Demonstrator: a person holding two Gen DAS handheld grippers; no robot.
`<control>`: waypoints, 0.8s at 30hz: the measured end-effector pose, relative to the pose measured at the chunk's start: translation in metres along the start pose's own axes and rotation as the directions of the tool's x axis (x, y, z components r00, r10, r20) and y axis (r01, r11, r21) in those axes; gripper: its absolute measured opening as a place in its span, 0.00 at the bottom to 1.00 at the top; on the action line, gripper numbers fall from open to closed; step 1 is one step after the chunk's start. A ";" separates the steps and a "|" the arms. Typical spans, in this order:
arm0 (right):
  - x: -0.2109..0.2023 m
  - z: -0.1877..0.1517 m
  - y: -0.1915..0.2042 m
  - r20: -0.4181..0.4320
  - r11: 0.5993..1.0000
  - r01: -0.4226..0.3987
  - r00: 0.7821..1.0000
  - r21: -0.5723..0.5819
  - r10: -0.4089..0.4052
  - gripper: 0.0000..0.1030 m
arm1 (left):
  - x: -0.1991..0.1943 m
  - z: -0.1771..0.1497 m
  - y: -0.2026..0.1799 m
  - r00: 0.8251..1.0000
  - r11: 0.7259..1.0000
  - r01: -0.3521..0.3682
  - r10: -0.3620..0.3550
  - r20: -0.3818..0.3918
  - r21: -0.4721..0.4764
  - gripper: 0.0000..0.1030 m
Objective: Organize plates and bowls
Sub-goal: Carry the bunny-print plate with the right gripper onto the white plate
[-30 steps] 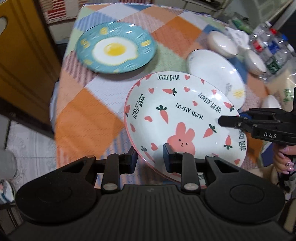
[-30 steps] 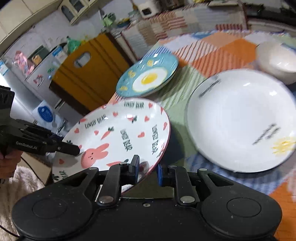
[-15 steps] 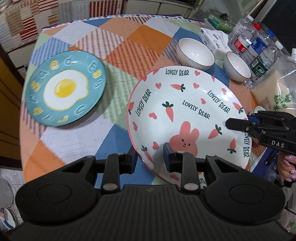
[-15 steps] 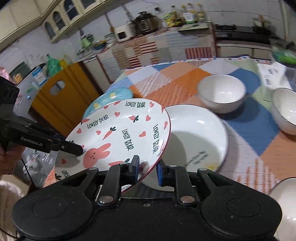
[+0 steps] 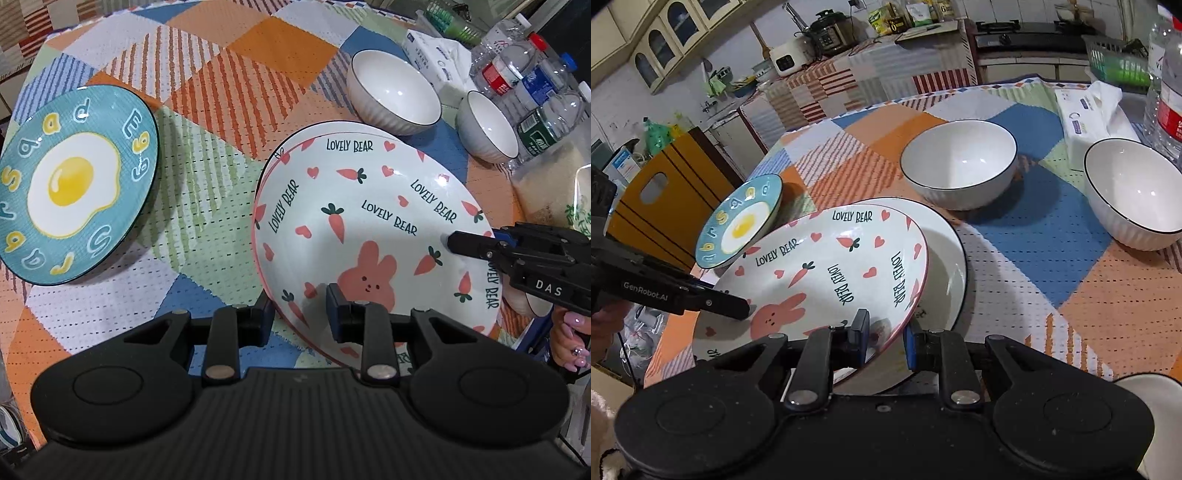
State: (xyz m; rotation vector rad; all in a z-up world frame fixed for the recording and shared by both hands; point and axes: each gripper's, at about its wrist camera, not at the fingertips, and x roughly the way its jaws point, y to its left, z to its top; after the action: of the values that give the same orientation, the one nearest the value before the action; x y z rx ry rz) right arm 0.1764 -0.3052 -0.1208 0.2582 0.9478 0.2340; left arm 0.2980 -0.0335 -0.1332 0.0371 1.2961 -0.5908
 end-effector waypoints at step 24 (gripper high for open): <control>0.023 0.018 0.031 -0.117 0.963 0.247 0.959 -0.108 -0.259 0.31 | 0.030 0.010 0.002 0.994 0.997 -0.030 0.022 -0.110 -0.075 0.29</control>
State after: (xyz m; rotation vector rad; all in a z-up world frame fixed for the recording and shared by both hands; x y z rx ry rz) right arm 0.2018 -0.2714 -0.1183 0.0350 1.0854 0.0587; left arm 0.3117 -0.0474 -0.1585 0.0232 1.4217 -0.5218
